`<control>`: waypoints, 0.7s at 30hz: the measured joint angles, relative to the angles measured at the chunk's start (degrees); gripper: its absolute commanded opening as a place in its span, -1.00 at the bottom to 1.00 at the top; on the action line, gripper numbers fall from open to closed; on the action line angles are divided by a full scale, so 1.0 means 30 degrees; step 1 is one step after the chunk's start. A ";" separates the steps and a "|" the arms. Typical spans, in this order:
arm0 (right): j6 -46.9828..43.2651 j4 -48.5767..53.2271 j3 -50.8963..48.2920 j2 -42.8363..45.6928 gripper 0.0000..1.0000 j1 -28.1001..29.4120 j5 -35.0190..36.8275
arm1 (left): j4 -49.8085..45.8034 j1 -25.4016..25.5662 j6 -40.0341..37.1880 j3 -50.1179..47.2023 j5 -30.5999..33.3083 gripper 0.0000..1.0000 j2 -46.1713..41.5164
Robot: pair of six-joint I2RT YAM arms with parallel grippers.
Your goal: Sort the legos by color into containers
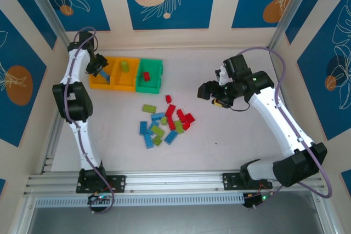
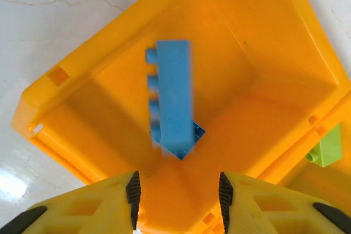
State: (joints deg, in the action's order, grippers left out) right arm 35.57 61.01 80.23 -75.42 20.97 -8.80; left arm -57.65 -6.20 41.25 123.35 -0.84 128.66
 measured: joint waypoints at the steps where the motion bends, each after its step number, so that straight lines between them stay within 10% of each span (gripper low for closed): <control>1: 0.0000 0.0015 0.0000 0.0000 0.47 0.0000 0.0007 | -0.0087 -0.0015 -0.0051 0.0117 -0.0058 -0.12 -0.0058; 10: -0.0233 -0.1355 -0.0612 -0.0750 0.47 0.0299 0.0379 | 0.0896 0.0882 -0.0299 -0.5289 -0.1763 -0.15 -0.6958; 21: -0.2295 -0.3679 0.1632 -0.8794 0.47 0.3220 0.2215 | 0.2120 0.8830 0.0051 -1.4804 -0.2135 0.04 -1.9351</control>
State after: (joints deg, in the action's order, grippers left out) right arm 28.69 49.98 85.12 -101.80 30.63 -2.15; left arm -51.29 20.29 41.41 78.94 -7.25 70.61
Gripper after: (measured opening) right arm 0.735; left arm 0.477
